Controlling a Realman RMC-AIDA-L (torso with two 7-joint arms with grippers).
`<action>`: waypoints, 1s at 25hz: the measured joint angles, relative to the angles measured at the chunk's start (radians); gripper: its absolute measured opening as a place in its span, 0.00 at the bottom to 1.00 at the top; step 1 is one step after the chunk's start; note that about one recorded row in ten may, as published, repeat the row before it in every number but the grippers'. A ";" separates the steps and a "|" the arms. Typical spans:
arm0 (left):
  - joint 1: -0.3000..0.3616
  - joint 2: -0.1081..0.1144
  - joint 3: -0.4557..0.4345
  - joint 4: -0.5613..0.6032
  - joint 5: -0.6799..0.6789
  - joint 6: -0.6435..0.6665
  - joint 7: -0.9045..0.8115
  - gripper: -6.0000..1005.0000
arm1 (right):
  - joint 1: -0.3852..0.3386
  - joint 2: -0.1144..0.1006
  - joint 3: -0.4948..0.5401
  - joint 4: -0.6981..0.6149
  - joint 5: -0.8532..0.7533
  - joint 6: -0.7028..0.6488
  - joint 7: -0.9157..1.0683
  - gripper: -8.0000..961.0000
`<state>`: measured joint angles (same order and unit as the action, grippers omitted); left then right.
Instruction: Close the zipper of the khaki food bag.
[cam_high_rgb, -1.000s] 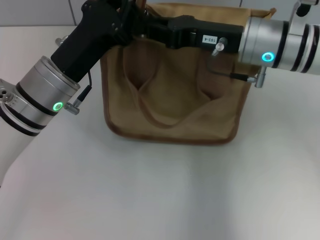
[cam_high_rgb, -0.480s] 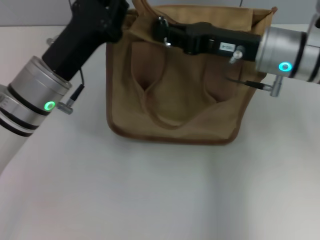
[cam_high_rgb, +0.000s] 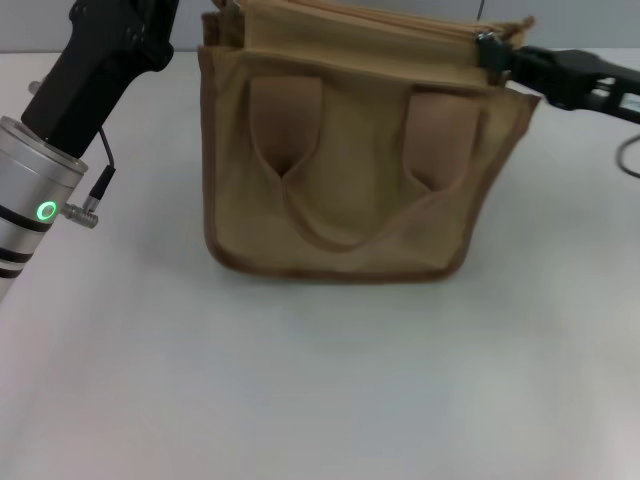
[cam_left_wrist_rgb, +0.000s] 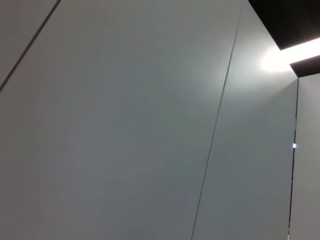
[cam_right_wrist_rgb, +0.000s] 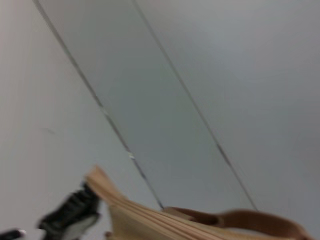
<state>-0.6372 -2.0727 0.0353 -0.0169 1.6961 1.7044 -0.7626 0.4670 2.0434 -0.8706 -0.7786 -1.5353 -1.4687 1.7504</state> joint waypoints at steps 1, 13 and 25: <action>0.001 0.000 0.000 0.000 0.000 0.000 0.000 0.16 | -0.004 -0.001 0.032 0.001 -0.002 -0.038 -0.015 0.02; 0.015 0.001 -0.002 -0.002 -0.007 -0.014 -0.007 0.16 | -0.097 -0.002 0.115 0.007 -0.092 -0.438 -0.432 0.32; 0.032 0.002 -0.003 0.011 -0.002 -0.022 -0.025 0.17 | -0.050 0.010 0.111 0.031 -0.346 -0.477 -0.543 0.63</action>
<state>-0.6056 -2.0704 0.0321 -0.0059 1.6944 1.6820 -0.7879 0.4173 2.0533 -0.7598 -0.7477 -1.8813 -1.9457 1.2073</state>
